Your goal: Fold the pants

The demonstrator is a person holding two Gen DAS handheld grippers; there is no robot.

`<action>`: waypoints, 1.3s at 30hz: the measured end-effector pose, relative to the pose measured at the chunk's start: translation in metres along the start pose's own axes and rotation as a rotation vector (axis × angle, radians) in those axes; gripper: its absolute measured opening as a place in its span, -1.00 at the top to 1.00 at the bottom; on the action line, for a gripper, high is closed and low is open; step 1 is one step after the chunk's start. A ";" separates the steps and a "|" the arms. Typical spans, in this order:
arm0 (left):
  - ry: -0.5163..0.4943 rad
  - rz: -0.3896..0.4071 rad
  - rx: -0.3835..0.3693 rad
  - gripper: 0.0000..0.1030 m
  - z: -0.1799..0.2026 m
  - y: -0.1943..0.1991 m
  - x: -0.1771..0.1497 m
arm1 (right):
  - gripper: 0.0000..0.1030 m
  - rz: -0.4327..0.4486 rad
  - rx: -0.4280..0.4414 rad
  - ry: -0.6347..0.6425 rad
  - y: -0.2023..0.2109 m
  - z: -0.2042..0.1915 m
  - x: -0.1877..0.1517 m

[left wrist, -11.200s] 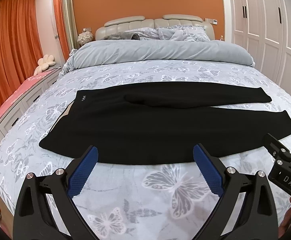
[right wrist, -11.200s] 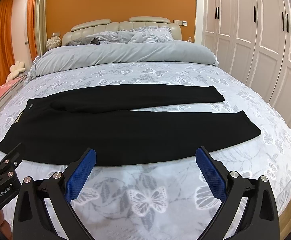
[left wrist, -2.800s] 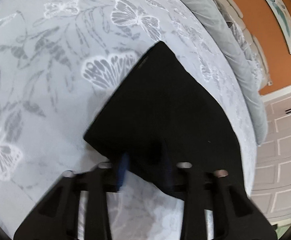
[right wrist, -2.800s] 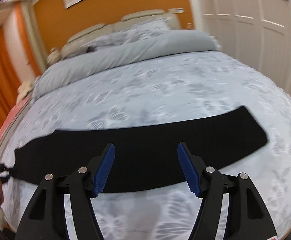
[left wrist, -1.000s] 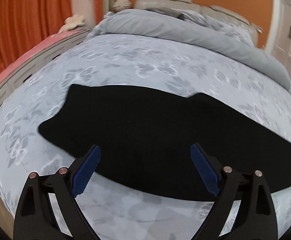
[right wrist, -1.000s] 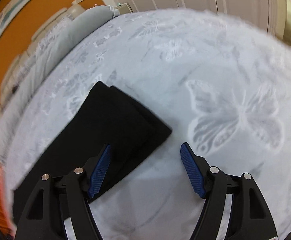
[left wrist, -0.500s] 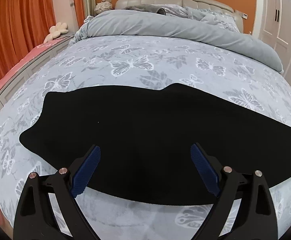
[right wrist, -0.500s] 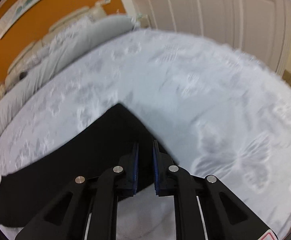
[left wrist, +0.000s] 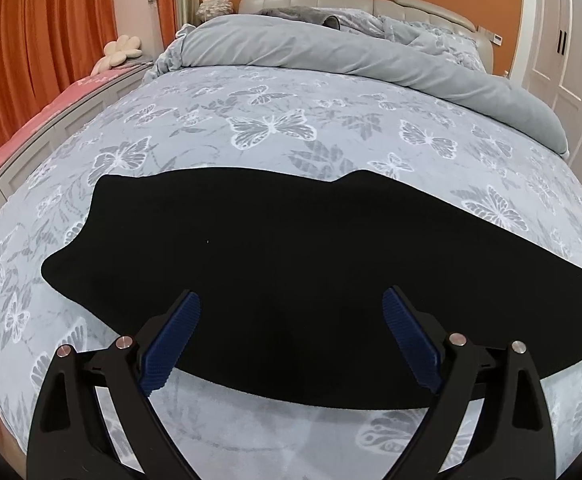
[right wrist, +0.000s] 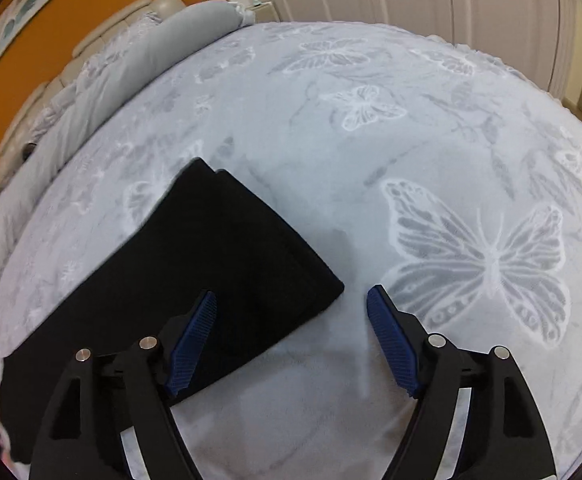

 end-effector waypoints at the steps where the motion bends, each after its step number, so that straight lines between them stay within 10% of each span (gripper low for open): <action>1: -0.007 -0.003 -0.002 -0.76 0.000 0.000 -0.001 | 0.19 -0.004 0.028 0.000 0.000 -0.005 0.001; 2: -0.014 -0.005 -0.006 -0.76 0.000 0.001 -0.001 | 0.68 -0.015 0.065 -0.028 0.001 -0.009 0.002; 11: -0.001 0.005 -0.006 -0.77 -0.018 0.012 0.004 | 0.68 0.145 0.330 0.064 0.088 -0.136 0.018; 21: 0.043 0.024 0.015 -0.78 -0.059 0.029 0.008 | 0.68 0.099 0.613 0.344 0.154 -0.326 -0.064; 39: 0.091 0.017 0.103 -0.80 -0.166 0.043 -0.002 | 0.57 -0.089 0.611 0.792 0.128 -0.470 -0.255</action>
Point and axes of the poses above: each gripper's, at about its wrist camera, not at the fingertips, and y roughly against the way its jaws point, z to its right, x to its top, the point moved 3 cm from there along -y, roughly the way its jaws point, and after that the axes turned 12 degrees about z, right-handed, at the moved point
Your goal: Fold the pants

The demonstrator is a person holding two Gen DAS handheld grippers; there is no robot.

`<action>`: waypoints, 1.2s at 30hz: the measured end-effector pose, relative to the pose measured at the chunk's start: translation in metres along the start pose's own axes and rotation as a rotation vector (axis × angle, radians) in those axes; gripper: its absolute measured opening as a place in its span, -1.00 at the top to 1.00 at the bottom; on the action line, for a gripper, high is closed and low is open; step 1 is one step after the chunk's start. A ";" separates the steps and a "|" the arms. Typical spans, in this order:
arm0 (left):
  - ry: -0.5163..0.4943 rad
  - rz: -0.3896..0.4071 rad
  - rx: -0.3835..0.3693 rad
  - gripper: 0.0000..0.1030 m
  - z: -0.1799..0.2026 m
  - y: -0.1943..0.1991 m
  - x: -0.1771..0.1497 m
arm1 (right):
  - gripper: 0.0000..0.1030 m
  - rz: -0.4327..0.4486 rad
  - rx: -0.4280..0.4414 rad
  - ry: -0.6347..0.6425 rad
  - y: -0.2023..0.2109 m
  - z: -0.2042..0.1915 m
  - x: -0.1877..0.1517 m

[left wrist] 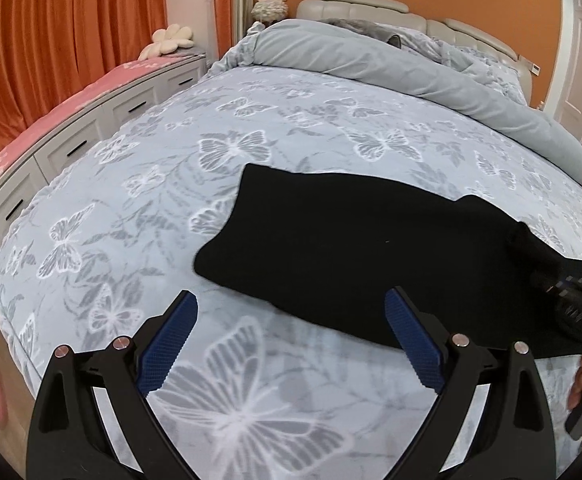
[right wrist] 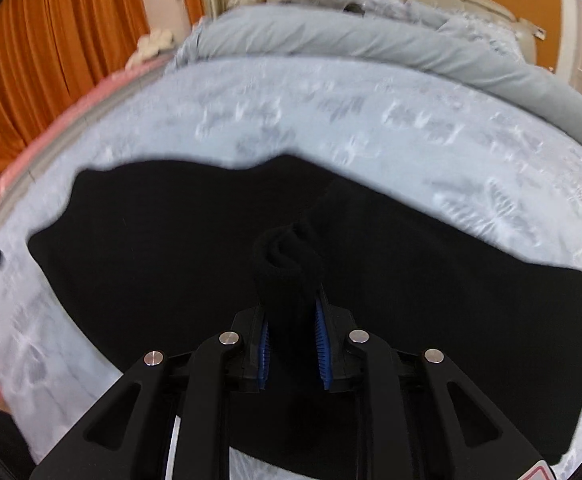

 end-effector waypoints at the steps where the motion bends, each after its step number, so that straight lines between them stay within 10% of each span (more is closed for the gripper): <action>1: 0.004 -0.003 0.005 -0.80 -0.004 -0.001 0.000 | 0.55 -0.031 0.001 0.018 -0.009 -0.003 -0.008; 8: 0.079 -0.043 -0.004 -0.81 -0.024 -0.008 0.001 | -0.47 0.062 0.026 0.114 0.017 -0.028 -0.004; 13: 0.108 -0.080 -0.034 -0.84 -0.021 -0.013 -0.004 | -0.07 -0.025 -0.002 0.150 -0.005 -0.032 -0.019; 22: 0.072 -0.080 -0.058 -0.84 0.005 -0.014 -0.002 | 0.02 -0.036 0.004 0.107 -0.007 -0.025 -0.017; 25: 0.043 -0.080 -0.065 -0.84 0.019 -0.015 -0.003 | 0.65 -0.006 -0.009 0.116 -0.005 -0.028 -0.011; 32: -0.009 -0.086 -0.060 -0.85 0.038 -0.022 -0.007 | 0.53 -0.031 0.018 0.131 -0.011 -0.031 -0.016; 36: -0.003 -0.102 -0.050 -0.84 0.039 -0.029 -0.008 | 0.15 0.019 0.039 0.106 0.018 -0.035 -0.001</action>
Point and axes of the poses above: each gripper's, at about its wrist camera, not at the fingertips, and y roughly against the way its jaws point, z to its right, x to its top, the point moved 3 cm from there along -y, roughly the way its jaws point, and after that the axes turned 12 degrees about z, right-handed, at the moved point
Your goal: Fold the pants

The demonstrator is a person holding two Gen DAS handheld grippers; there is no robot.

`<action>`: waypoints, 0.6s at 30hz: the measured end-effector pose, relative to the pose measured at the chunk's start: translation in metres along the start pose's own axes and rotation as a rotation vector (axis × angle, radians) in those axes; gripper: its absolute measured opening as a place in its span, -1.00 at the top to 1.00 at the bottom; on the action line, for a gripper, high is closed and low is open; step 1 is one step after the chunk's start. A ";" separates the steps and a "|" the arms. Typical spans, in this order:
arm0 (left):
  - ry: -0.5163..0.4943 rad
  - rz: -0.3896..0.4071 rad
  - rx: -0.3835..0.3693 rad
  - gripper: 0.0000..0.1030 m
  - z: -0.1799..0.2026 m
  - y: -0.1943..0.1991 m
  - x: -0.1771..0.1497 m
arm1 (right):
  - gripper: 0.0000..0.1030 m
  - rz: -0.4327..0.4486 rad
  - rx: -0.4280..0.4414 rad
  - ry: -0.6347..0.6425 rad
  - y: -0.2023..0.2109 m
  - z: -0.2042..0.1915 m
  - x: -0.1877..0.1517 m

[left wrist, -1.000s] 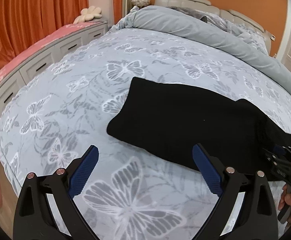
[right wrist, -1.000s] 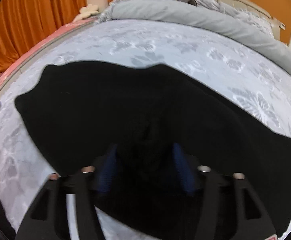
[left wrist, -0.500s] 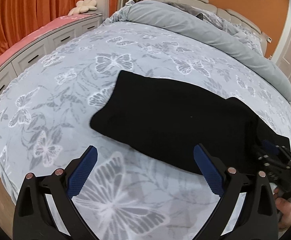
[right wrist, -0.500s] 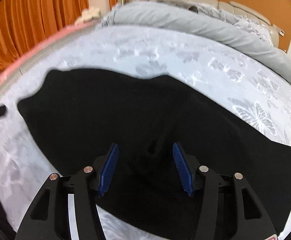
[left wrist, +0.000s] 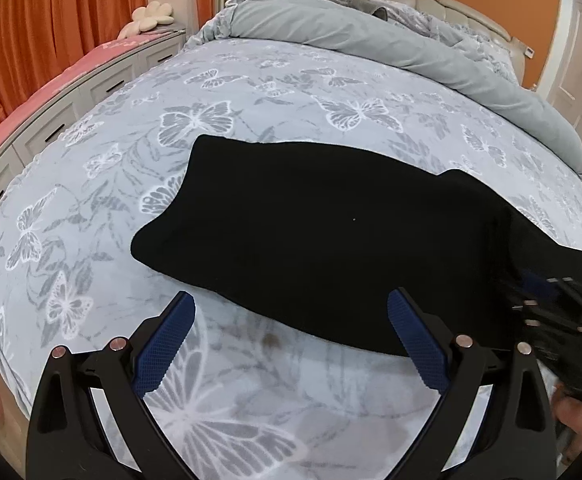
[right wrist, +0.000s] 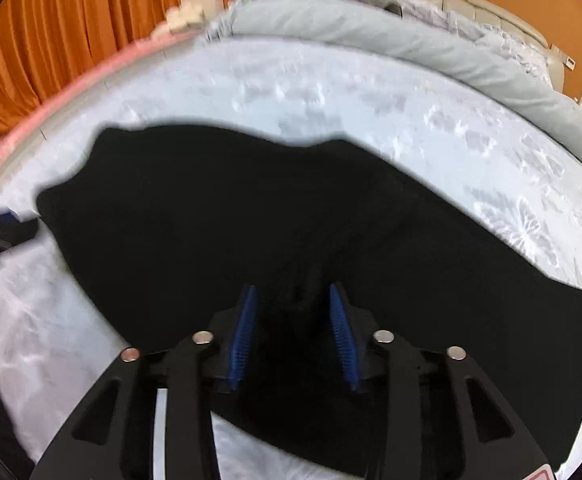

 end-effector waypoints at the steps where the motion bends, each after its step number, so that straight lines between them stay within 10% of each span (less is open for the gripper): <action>1: 0.000 -0.001 0.001 -0.85 0.000 -0.002 0.000 | 0.06 0.020 -0.013 -0.009 0.010 0.002 0.003; 6: 0.040 -0.012 -0.037 -0.85 -0.014 -0.008 0.004 | -0.12 0.041 -0.045 -0.071 0.041 0.025 -0.001; 18: 0.570 -0.161 -0.095 -0.83 -0.131 -0.079 -0.008 | -0.36 0.061 -0.146 -0.196 0.087 0.097 -0.020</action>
Point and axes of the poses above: each gripper's, at about its wrist camera, not at the fingertips, and y roughly against the way its jaws point, z to its right, x to its top, the point moved 3 cm from there along -y, roughly the way its jaws point, and after that the axes turned 12 degrees about z, right-handed, at the moved point
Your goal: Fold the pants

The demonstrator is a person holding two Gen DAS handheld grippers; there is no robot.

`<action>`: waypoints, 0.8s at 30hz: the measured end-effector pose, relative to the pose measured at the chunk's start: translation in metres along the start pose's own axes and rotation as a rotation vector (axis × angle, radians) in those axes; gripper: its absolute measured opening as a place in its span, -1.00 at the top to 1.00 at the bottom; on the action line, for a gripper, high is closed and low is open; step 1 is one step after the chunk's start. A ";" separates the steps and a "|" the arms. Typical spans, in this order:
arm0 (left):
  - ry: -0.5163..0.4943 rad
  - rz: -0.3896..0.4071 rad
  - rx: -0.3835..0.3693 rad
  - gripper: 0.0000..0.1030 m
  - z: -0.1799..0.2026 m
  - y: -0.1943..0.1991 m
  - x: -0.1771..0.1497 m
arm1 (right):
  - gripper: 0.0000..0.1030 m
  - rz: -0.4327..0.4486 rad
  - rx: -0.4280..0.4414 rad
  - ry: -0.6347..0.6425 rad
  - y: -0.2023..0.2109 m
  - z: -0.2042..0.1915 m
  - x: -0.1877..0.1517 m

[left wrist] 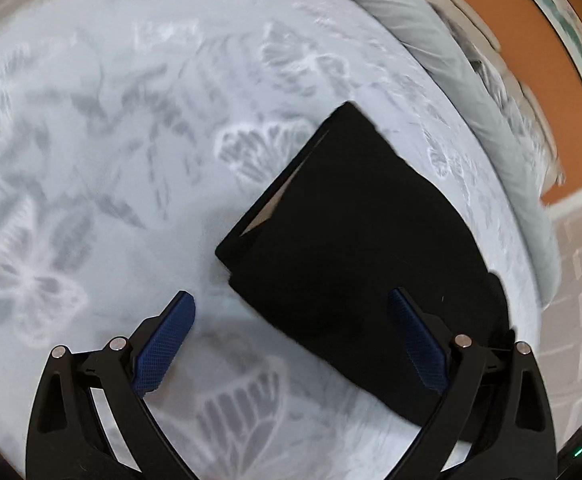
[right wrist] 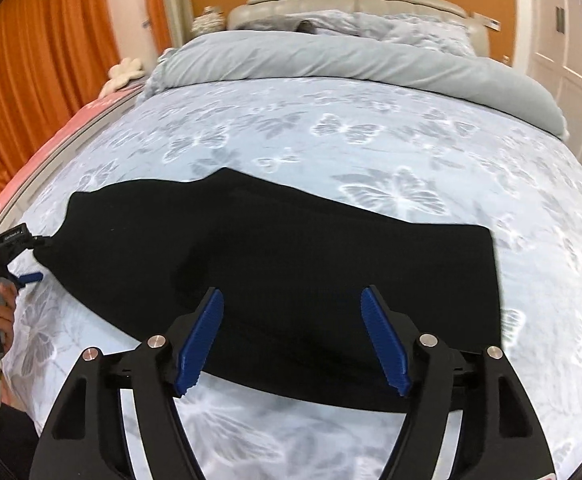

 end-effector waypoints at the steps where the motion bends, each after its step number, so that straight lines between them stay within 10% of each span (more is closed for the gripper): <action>1: 0.007 0.018 0.003 -0.82 0.001 -0.001 0.001 | -0.36 0.001 -0.012 -0.011 0.002 0.007 -0.001; 5: -0.018 0.026 0.001 -0.15 0.020 -0.009 -0.003 | -0.36 -0.004 -0.042 -0.037 0.004 0.023 -0.005; 7: -0.033 0.024 0.007 0.61 0.028 -0.013 -0.006 | -0.36 -0.009 -0.054 -0.044 0.005 0.031 -0.006; 17: -0.192 0.199 -0.126 0.77 0.132 0.052 -0.011 | -0.38 0.006 -0.120 -0.090 0.023 0.071 -0.011; 24: -0.406 0.176 -0.268 0.77 0.235 0.071 -0.079 | -0.38 0.009 -0.167 -0.127 0.032 0.099 -0.015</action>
Point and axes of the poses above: each gripper's, at about its wrist camera, not at the fingertips, and y roughly against the way its jaws point, z to its right, x to its top, the point moved 3 cm from there along -y, roughly the way its jaws point, and after that the axes turned 12 degrees about z, right-handed, at the moved point
